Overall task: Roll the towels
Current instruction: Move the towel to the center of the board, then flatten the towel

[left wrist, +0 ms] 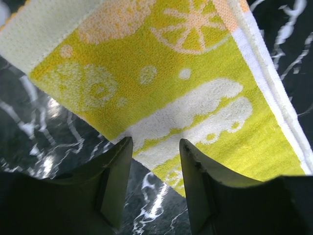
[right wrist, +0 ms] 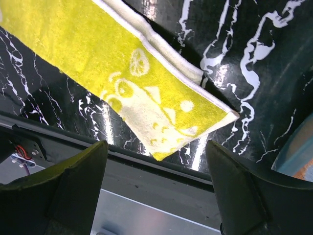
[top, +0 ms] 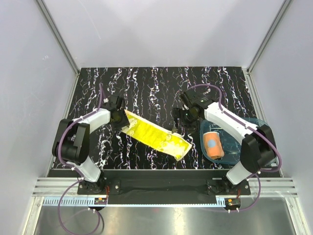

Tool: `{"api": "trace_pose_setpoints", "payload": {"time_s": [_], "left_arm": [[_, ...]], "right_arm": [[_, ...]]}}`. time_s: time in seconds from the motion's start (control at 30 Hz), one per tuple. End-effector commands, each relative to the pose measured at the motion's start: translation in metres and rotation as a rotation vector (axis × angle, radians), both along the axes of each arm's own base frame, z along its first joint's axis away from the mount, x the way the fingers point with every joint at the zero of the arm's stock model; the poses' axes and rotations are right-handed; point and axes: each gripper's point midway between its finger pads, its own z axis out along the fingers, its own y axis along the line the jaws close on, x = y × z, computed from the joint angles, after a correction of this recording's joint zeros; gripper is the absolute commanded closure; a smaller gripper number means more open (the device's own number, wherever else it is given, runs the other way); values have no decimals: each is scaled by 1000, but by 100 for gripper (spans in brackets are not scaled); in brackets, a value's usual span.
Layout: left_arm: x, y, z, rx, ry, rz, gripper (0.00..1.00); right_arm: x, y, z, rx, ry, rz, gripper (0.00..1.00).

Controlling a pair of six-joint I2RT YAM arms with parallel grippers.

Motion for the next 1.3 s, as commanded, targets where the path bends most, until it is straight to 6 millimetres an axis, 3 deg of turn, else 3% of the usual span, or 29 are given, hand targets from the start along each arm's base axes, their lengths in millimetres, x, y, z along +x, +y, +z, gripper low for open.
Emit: {"api": "trace_pose_setpoints", "payload": {"time_s": [0.0,0.17,0.2,0.37,0.47,0.57,0.83,1.07,1.13,1.27], "left_arm": [[-19,11,1,4,37,68,51],[-22,35,17,33,-6,162,49],[-22,35,19,26,-8,157,49],[-21,35,30,23,-33,143,49],[-21,34,34,18,-44,133,49],[-21,35,36,21,-51,124,48],[-25,31,33,-5,-52,104,49],[-29,32,34,-4,-57,87,49],[-30,32,34,-2,-58,82,49],[-32,33,33,0,-56,77,49]], "right_arm": [[7,19,13,35,-44,49,12],[-20,21,-3,23,-5,40,12],[-29,26,-5,11,-7,41,12],[-64,14,-39,-60,61,7,12],[-76,4,-55,-99,95,-25,12],[-86,2,-59,-91,105,-36,12],[-87,19,-63,-120,104,-4,14],[-85,5,-90,-312,115,12,18],[-79,6,-93,-324,97,3,24],[-67,0,-101,-403,71,-1,44]]}}
